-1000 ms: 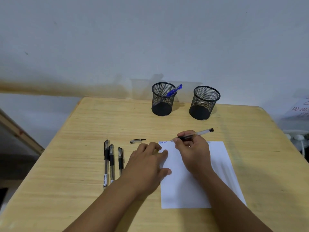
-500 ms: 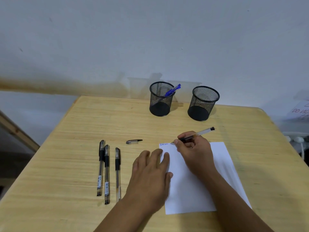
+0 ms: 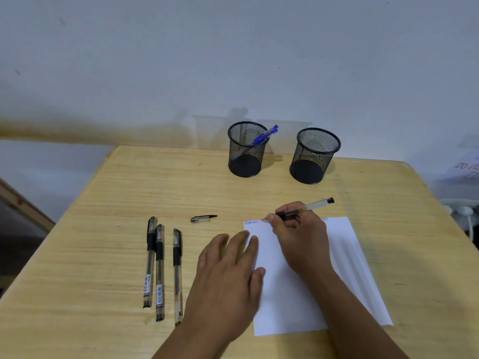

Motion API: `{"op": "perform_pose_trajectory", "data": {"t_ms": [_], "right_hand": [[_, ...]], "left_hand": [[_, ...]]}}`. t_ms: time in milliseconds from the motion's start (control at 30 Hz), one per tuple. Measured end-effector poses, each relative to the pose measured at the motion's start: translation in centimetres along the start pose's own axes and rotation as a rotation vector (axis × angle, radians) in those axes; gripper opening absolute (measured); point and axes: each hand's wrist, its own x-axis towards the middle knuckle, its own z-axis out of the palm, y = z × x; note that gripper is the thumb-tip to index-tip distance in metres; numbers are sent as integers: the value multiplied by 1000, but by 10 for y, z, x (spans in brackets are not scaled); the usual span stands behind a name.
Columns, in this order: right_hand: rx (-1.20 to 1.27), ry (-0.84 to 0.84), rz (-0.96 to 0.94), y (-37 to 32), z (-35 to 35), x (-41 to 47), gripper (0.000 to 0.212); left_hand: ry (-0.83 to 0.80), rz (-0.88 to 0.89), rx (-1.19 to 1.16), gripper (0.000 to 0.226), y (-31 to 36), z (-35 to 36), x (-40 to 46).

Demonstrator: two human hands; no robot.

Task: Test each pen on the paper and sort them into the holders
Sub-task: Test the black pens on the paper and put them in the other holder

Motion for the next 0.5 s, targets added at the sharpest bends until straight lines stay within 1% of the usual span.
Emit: {"op": "perform_pose_trajectory", "data": {"t_ms": [500], "right_hand": [[-77, -12, 4, -2, 3, 0, 11]], "left_hand": [[64, 5, -12, 52, -4, 6, 3]]}}
